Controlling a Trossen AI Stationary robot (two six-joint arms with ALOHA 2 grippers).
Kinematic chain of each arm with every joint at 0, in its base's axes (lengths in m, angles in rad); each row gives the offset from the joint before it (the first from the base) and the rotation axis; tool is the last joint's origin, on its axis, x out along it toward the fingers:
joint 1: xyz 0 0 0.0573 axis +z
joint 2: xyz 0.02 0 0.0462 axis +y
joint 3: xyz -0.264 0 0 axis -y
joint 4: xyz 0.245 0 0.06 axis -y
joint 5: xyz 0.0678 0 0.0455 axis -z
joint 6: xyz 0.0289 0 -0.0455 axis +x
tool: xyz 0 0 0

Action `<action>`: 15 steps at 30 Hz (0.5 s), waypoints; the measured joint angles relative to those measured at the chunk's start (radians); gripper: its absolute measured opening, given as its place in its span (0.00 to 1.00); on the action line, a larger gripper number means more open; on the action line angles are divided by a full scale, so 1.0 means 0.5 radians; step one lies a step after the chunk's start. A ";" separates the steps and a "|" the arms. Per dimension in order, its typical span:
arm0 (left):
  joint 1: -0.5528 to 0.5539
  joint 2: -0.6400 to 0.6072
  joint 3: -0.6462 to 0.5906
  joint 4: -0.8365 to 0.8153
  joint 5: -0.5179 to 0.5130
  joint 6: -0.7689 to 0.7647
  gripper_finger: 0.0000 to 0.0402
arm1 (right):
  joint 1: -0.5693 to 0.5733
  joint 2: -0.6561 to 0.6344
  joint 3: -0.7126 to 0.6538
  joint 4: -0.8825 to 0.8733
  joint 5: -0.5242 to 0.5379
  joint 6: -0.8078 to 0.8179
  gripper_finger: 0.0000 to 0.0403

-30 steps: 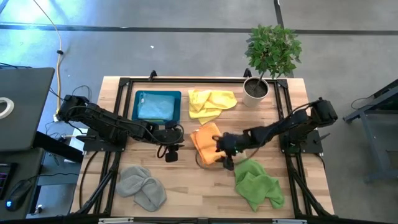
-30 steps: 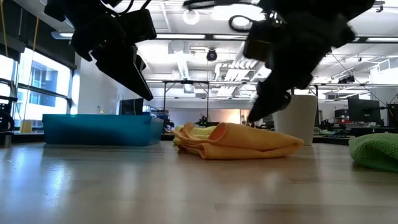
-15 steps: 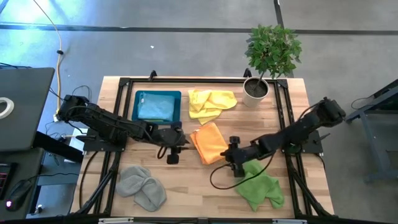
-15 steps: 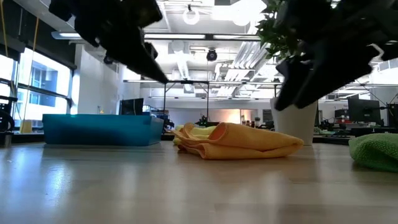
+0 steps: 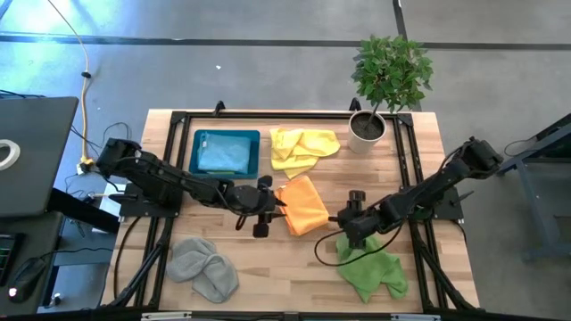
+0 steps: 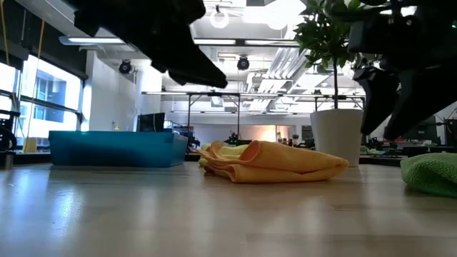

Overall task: Fold microfiber towels
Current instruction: Fold the orange microfiber cloth

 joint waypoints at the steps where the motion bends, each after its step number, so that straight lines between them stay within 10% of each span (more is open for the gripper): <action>1: 0.006 0.014 0.010 0.006 -0.002 -0.022 0.34 | 0.005 -0.009 0.000 -0.037 0.050 0.024 0.59; 15: 0.014 0.023 0.030 0.117 0.009 -0.131 0.34 | 0.017 -0.323 -0.377 -0.011 0.459 0.263 0.59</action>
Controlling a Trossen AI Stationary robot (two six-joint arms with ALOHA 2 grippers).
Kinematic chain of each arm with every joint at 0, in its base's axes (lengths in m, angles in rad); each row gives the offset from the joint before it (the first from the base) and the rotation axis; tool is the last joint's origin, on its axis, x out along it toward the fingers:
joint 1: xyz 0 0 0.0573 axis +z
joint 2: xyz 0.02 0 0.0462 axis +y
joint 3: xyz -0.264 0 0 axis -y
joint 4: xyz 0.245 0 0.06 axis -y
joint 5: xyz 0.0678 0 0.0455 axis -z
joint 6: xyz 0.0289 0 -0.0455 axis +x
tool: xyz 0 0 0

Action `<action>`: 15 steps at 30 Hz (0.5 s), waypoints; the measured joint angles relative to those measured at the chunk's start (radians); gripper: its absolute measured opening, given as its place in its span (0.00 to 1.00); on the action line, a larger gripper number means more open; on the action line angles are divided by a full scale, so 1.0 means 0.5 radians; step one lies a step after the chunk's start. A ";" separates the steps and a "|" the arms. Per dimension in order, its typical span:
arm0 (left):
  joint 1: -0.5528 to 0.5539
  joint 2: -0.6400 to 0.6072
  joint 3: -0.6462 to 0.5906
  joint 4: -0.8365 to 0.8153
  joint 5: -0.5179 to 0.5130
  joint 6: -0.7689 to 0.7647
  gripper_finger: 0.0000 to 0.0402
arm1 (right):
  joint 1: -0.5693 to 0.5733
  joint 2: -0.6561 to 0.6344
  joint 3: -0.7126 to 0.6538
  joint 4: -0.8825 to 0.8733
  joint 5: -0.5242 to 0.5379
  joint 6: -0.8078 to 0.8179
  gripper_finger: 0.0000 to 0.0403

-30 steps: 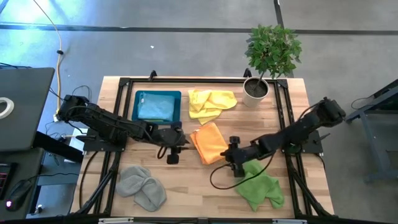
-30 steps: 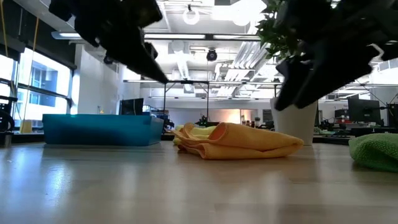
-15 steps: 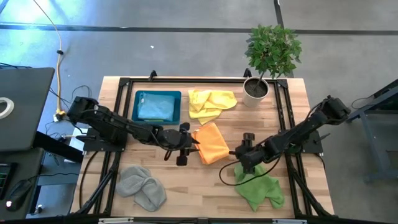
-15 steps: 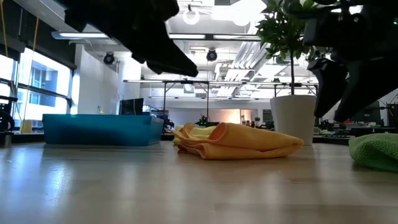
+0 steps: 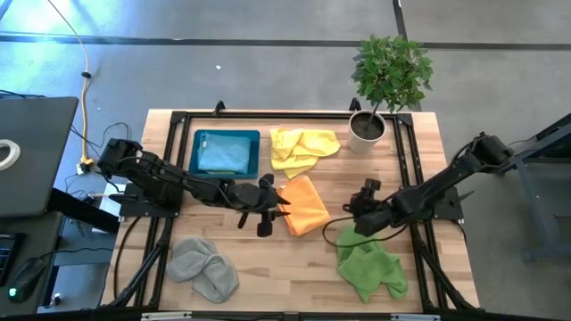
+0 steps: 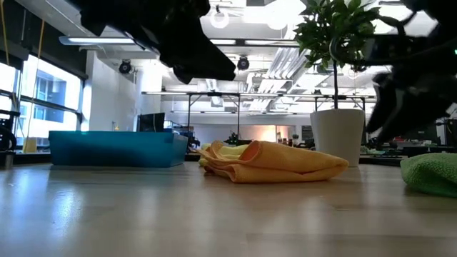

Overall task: Fold microfiber towels
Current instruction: Fold the orange microfiber cloth

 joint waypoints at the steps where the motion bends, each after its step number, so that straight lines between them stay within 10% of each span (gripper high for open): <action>1: -0.001 0.000 0.000 0.022 0.000 0.001 0.34 | 0.000 -0.043 -0.070 0.082 -0.009 0.016 0.59; 15: -0.001 -0.001 0.000 0.149 0.005 -0.041 0.34 | -0.068 -0.759 -0.848 1.383 0.002 -0.370 0.59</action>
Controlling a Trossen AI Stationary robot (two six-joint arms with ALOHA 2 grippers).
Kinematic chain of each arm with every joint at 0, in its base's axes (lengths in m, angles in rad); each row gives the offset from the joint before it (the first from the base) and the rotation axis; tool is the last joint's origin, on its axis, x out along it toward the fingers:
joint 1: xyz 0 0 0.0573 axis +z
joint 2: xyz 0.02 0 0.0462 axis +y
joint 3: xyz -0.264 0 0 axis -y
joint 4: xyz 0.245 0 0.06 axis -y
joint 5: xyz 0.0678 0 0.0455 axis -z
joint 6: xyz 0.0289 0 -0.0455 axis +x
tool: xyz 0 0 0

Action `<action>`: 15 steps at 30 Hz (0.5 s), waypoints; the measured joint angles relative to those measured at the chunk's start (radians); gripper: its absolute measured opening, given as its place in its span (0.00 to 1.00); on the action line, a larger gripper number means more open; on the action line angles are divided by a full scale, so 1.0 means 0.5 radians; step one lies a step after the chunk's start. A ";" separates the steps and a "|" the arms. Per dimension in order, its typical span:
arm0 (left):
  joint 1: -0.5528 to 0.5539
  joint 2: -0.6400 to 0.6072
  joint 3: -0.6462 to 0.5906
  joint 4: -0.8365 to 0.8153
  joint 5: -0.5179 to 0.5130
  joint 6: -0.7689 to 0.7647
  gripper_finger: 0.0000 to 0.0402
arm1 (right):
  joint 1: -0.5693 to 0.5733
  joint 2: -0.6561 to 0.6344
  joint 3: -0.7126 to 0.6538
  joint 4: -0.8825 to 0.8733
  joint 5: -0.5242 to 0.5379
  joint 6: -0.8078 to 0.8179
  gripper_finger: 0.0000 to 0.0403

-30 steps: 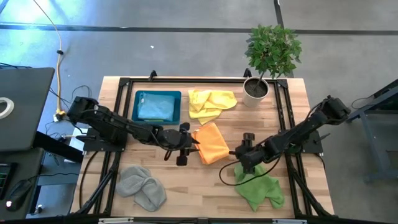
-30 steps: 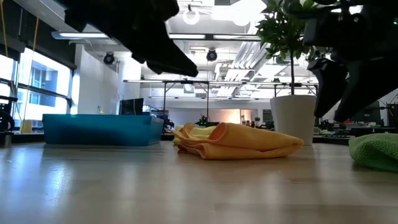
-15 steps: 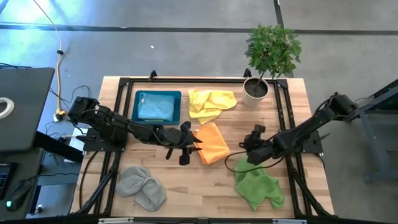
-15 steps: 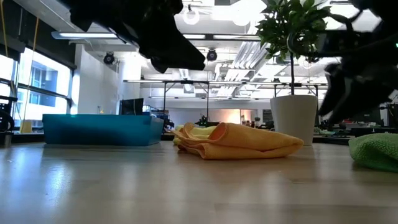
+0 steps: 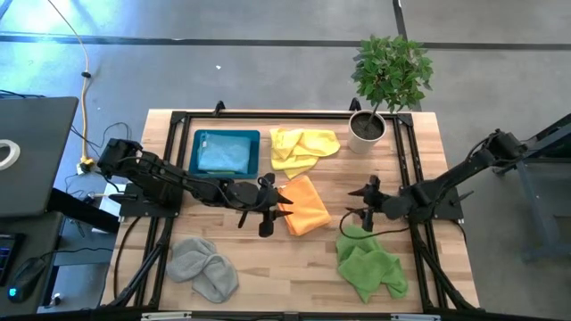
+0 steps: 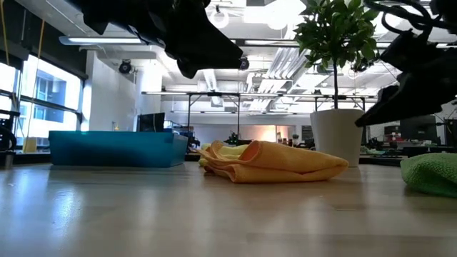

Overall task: Fold microfiber towels
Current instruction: Fold the orange microfiber cloth

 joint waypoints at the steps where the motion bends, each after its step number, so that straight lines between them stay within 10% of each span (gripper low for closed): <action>1: 0.000 0.000 0.000 0.000 0.000 -0.010 0.34 | -0.013 -0.051 -0.046 0.075 -0.001 -0.023 0.59; 15: -0.017 0.328 0.100 0.222 0.084 0.056 0.34 | -0.139 -0.243 -0.193 0.296 0.073 -0.135 0.59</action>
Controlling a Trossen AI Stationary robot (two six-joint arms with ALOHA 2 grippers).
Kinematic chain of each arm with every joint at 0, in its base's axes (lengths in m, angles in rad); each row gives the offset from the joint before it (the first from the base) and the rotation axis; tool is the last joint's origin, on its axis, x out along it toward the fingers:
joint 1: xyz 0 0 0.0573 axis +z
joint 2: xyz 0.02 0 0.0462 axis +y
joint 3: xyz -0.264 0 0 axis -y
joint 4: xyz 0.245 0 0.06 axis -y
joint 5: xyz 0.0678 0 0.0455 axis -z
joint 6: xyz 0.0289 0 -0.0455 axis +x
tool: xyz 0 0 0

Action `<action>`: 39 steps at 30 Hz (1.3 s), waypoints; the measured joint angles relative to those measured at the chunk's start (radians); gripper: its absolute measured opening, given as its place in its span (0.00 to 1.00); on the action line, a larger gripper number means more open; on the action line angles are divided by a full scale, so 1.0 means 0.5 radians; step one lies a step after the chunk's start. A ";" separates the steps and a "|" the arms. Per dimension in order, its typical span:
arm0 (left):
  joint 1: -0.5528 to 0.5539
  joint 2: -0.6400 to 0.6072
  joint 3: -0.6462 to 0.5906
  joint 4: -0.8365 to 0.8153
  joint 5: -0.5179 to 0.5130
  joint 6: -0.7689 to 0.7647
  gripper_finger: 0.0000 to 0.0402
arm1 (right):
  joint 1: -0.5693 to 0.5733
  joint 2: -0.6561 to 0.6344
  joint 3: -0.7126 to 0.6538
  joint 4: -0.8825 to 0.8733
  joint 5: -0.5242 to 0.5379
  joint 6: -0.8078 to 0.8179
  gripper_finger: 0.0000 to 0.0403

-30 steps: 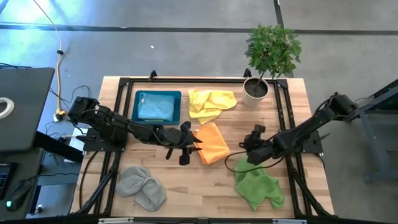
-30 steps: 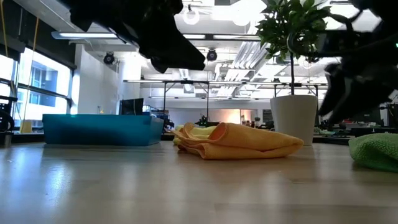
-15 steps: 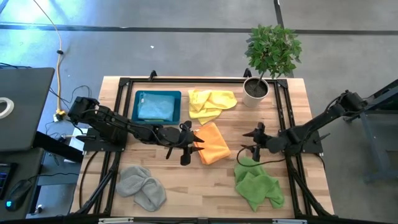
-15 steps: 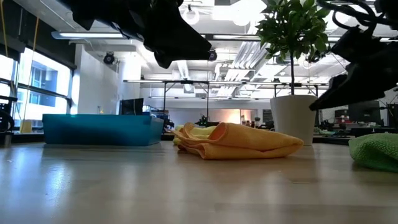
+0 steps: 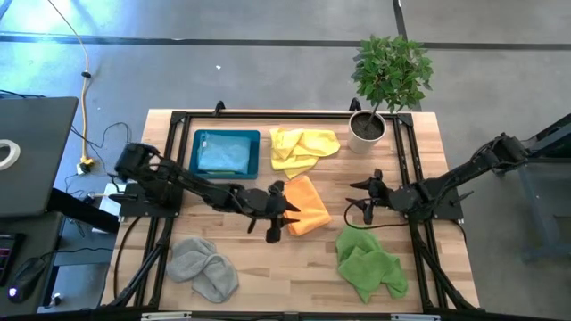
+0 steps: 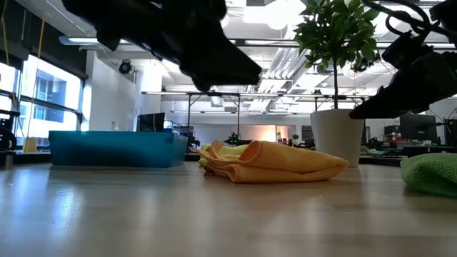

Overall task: Fold microfiber towels
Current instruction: Fold the orange microfiber cloth

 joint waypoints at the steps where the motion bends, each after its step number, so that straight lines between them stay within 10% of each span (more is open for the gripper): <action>1: -0.008 0.052 0.038 0.003 0.004 0.025 0.34 | 0.000 -0.002 0.000 -0.001 -0.002 0.000 0.59; 17: -0.054 0.650 0.516 -0.018 0.090 0.180 0.34 | 0.000 -0.004 -0.001 -0.053 -0.007 0.000 0.59; 39: -0.061 0.588 0.524 -1.082 0.014 0.092 0.34 | 0.000 -0.003 -0.001 -0.082 -0.007 0.000 0.59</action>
